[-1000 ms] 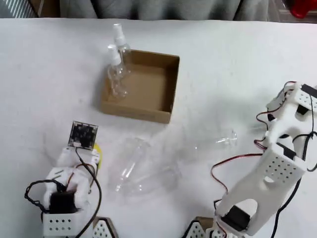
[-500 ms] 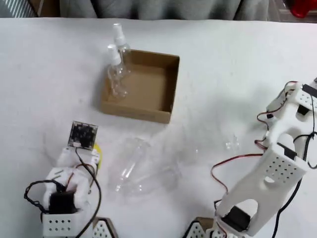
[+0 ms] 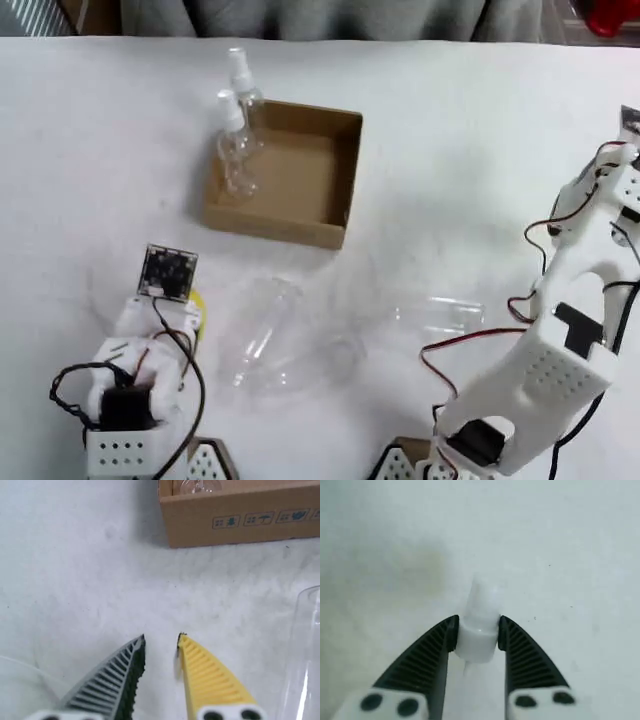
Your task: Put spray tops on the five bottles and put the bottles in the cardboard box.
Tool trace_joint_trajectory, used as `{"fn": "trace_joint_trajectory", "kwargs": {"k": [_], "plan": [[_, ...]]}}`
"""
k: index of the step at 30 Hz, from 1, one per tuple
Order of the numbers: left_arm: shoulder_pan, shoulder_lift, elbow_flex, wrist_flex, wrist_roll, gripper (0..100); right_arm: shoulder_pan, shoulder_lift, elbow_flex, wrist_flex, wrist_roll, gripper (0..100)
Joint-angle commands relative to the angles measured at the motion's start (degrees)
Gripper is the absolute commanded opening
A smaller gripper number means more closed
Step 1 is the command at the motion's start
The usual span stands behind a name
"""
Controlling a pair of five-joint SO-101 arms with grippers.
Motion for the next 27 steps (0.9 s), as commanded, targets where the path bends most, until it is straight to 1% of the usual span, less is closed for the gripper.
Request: {"fn": "trace_joint_trajectory", "kwargs": {"k": [1, 8, 12, 14, 17, 19, 21, 25, 27], "plan": [[-0.48, 0.04, -0.18, 0.18, -0.44, 11, 1.71, -4.35, -2.37, 2.24, 5.98, 1.8], [-0.48, 0.04, -0.18, 0.18, -0.44, 11, 4.09, -4.18, -1.85, 2.59, 17.32, 1.7], [-0.48, 0.04, -0.18, 0.18, -0.44, 11, 5.23, -4.00, -1.49, 6.29, 24.00, 1.7], [-0.48, 0.04, -0.18, 0.18, -0.44, 11, 5.67, -4.09, 0.97, 6.90, 27.52, 1.7], [-0.48, 0.04, -0.18, 0.18, -0.44, 11, 5.76, -4.09, 5.89, 5.23, 32.53, 2.1], [-0.48, 0.04, -0.18, 0.18, -0.44, 11, 5.85, -4.09, 9.49, 1.98, 34.73, 2.2], [-0.48, 0.04, -0.18, 0.18, -0.44, 11, 5.93, -4.09, 12.31, -1.54, 34.73, 3.9], [-0.48, 0.04, -0.18, 0.26, -0.44, 11, 5.93, -4.09, 17.41, -7.96, 34.02, 14.5], [-0.48, 0.04, -0.18, 0.26, -0.44, 11, 5.67, -4.18, 18.81, -11.12, 30.95, 18.8]]}}
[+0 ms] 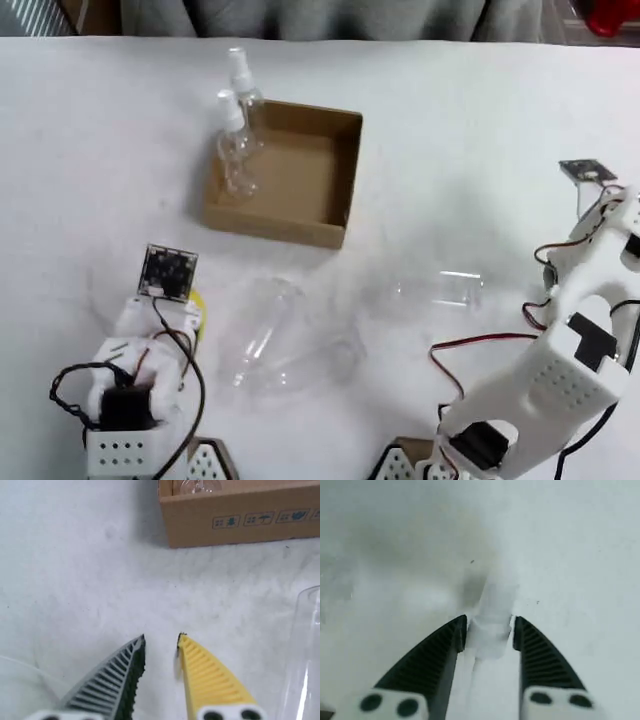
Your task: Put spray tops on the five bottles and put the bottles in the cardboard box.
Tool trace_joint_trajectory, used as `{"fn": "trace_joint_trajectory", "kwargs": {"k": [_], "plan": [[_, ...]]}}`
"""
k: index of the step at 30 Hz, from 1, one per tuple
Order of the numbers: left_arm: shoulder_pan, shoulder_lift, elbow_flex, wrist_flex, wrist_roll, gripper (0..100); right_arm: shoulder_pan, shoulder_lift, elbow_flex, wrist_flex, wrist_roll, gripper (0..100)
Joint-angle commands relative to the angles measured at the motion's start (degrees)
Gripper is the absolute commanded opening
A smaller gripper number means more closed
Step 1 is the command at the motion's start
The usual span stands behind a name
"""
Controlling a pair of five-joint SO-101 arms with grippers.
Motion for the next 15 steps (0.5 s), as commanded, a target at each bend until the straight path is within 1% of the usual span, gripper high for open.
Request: {"fn": "trace_joint_trajectory", "kwargs": {"k": [1, 4, 8, 10, 13, 14, 15], "plan": [[-0.48, 0.04, -0.18, 0.26, -0.44, 11, 0.22, -3.12, 0.62, -5.23, -4.22, 20.3], [-0.48, 0.04, -0.18, 0.26, -0.44, 11, 0.22, -3.56, 0.35, -6.11, -6.86, 22.7], [-0.48, 0.04, -0.18, 0.18, -0.44, 11, 0.75, -5.49, 0.35, -4.70, -7.12, 22.1], [-0.40, 0.04, -0.18, 0.18, -0.44, 11, 1.80, -6.81, 0.53, -1.98, -7.12, 16.5], [-0.31, 0.04, -0.18, 0.18, -0.44, 11, 2.68, -8.57, 0.53, 2.59, -7.12, 1.8], [-0.31, 0.04, -0.18, 0.18, -0.44, 11, 3.21, -8.92, 0.53, 4.70, -7.12, 1.1], [-0.31, 0.04, -0.18, 0.18, -0.44, 11, 3.65, -9.19, 0.53, 6.81, -7.12, 3.2]]}}
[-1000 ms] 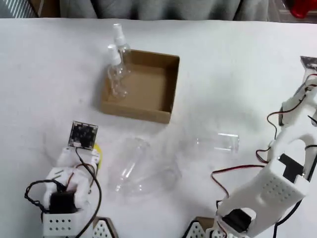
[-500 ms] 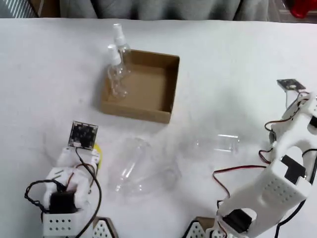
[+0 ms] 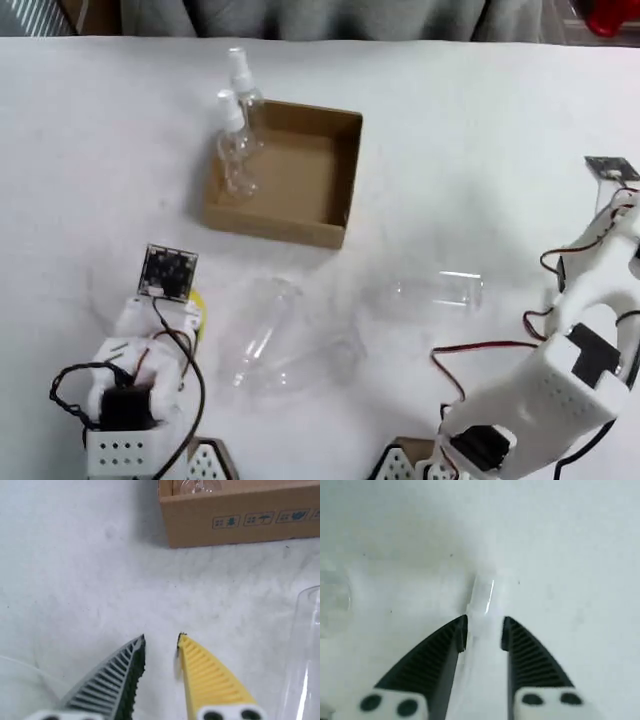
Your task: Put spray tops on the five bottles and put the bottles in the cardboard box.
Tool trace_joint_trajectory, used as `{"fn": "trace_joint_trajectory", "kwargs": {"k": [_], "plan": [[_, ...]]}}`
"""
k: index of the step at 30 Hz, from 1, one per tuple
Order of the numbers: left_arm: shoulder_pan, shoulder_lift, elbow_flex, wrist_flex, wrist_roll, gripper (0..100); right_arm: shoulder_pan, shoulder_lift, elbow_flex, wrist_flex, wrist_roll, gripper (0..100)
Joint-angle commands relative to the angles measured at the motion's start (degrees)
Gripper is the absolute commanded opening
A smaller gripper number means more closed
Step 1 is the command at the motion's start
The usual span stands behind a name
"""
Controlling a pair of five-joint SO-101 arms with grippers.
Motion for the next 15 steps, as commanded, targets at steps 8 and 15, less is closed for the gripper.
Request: {"fn": "trace_joint_trajectory", "kwargs": {"k": [8, 15], "plan": [[-0.31, 0.04, -0.18, 0.00, -0.09, 11, 1.80, -4.53, 2.73, 11.82, -0.88, 1.7], [-0.48, 0.04, -0.18, 0.00, 0.00, 11, -0.04, -13.67, 15.82, 7.08, -4.75, 1.7]]}}
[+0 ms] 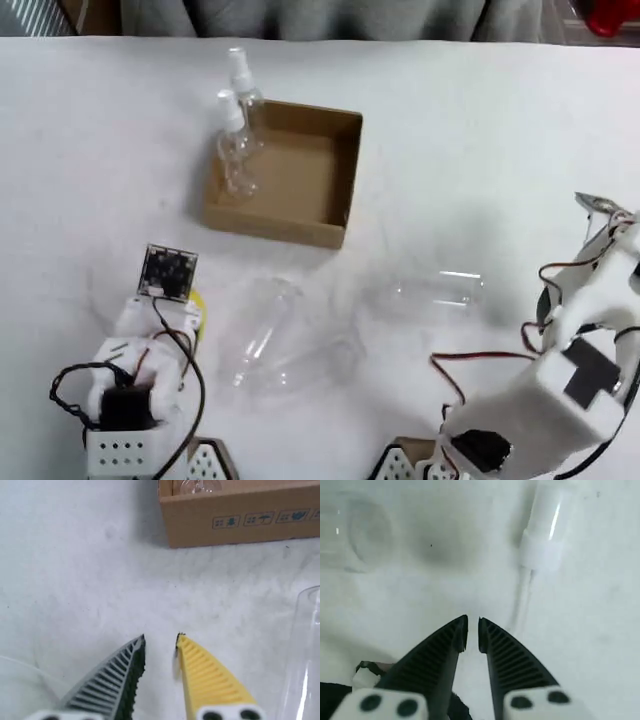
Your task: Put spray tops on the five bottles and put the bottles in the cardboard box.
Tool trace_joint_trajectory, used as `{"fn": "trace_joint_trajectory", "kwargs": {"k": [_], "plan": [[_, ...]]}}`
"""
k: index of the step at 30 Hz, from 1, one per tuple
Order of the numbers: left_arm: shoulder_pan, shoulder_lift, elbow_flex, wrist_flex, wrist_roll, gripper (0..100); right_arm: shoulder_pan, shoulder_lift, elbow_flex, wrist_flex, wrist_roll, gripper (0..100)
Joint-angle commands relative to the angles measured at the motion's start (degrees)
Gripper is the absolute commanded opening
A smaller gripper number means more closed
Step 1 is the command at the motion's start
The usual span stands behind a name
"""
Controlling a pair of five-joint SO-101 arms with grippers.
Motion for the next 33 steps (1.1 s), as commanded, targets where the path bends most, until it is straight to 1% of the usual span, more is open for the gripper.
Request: {"fn": "trace_joint_trajectory", "kwargs": {"k": [1, 5, 10, 15, 17, 19, 22, 23, 25, 28, 33], "plan": [[-0.48, 0.04, -0.18, 0.00, 0.00, 11, -2.07, -8.57, 5.27, -1.89, -1.85, 1.7], [-0.48, 0.04, -0.18, 0.00, 0.00, 11, -5.85, -16.66, 12.66, -4.26, -8.88, 1.7], [-0.57, 0.04, -0.18, 0.00, 0.00, 11, -14.11, -23.78, 19.16, -4.70, -16.18, 1.7], [-0.57, 0.04, -0.18, 0.00, 0.00, 11, -22.99, -26.24, 24.53, -4.97, -17.67, 1.8], [-0.57, -0.04, -0.18, 0.00, 0.00, 11, -25.36, -26.77, 26.64, -7.78, -17.76, 1.7], [-0.48, -0.13, -0.18, 0.00, 0.00, 11, -25.98, -26.86, 29.45, -14.99, -17.76, 1.6], [-0.04, -0.31, -0.18, -0.18, 0.00, 11, -23.60, -26.86, 34.73, -27.21, -20.84, 1.5], [0.22, -0.31, -0.18, -0.79, 0.00, 11, -23.60, -26.86, 36.04, -29.93, -21.27, 1.5], [0.48, -0.31, -0.18, -0.97, -0.18, 11, -24.57, -26.33, 38.33, -34.15, -19.87, 1.5], [0.48, -0.31, -0.18, -1.14, -0.09, 11, -27.03, -26.51, 41.93, -38.37, -16.79, 1.5], [0.31, -0.31, -0.35, -1.23, 0.00, 11, -27.65, -26.33, 42.55, -39.08, -16.26, 1.6]]}}
